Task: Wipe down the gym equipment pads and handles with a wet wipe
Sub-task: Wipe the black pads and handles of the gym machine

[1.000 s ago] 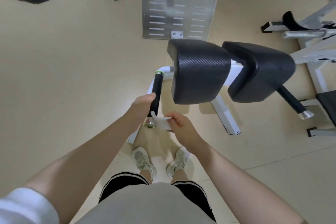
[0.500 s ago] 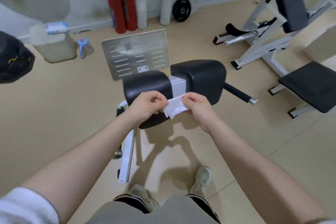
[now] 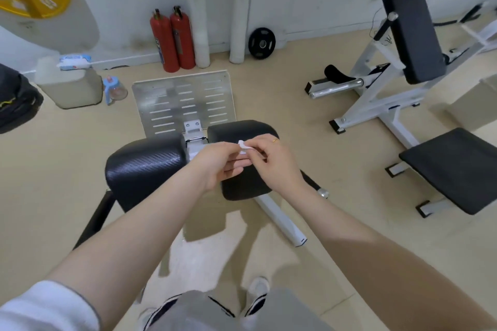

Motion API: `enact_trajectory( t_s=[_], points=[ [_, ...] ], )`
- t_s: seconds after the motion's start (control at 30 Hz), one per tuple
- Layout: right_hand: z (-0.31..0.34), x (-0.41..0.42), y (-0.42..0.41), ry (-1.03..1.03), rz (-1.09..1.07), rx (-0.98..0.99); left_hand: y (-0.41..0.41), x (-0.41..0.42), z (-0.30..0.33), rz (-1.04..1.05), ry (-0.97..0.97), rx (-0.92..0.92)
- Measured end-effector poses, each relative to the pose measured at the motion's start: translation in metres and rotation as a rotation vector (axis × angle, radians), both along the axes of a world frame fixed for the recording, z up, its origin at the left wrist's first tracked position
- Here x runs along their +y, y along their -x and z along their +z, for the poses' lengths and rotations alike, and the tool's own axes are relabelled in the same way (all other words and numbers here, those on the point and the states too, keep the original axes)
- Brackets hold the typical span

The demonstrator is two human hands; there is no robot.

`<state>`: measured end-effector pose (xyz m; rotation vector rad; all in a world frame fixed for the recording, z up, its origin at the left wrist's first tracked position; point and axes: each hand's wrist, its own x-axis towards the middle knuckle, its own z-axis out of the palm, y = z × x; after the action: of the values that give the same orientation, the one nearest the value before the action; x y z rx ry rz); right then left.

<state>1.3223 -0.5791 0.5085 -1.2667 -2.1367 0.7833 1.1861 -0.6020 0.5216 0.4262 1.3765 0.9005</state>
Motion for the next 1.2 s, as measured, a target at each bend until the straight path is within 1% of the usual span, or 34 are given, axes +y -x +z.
enact_trajectory(
  t_s=[0.17,0.27,0.4,0.5,0.57,0.63,0.7,0.73,0.8,0.9,1.0,1.13,1.2],
  points=[
    [-0.005,0.027,-0.015,-0.070,0.218,-0.144,-0.008,0.017,-0.004,0.117,0.045,-0.056],
    [-0.013,0.042,-0.006,-0.054,0.221,-0.169,0.004,0.027,-0.007,0.102,0.076,-0.043],
    [-0.030,0.066,0.022,-0.021,0.186,-0.180,0.033,0.049,-0.019,0.048,0.057,-0.020],
    [-0.039,0.091,0.042,0.130,0.097,-0.090,0.055,0.077,-0.030,-0.004,0.055,0.054],
    [-0.046,0.115,0.055,0.308,-0.023,0.042,0.071,0.099,-0.036,-0.021,0.063,0.125],
    [-0.054,0.141,0.067,0.472,-0.130,0.137,0.085,0.121,-0.044,-0.021,0.080,0.156],
    [-0.064,0.165,0.079,0.532,-0.187,0.169,0.097,0.141,-0.055,-0.014,0.101,0.181],
    [-0.070,0.176,0.085,0.513,-0.194,0.146,0.102,0.149,-0.064,-0.002,0.116,0.195],
    [-0.083,0.198,0.097,0.423,-0.140,0.008,0.110,0.161,-0.084,0.015,0.160,0.225],
    [-0.109,0.225,0.115,0.281,0.087,-0.305,0.114,0.173,-0.114,0.032,0.226,0.235],
    [-0.133,0.249,0.133,0.145,0.262,-0.557,0.114,0.180,-0.146,0.037,0.256,0.277],
    [-0.166,0.282,0.158,0.004,0.456,-0.761,0.114,0.185,-0.179,-0.042,0.266,0.358],
    [-0.188,0.293,0.168,0.042,0.520,-0.808,0.115,0.189,-0.190,-0.045,0.266,0.383]
  ],
)
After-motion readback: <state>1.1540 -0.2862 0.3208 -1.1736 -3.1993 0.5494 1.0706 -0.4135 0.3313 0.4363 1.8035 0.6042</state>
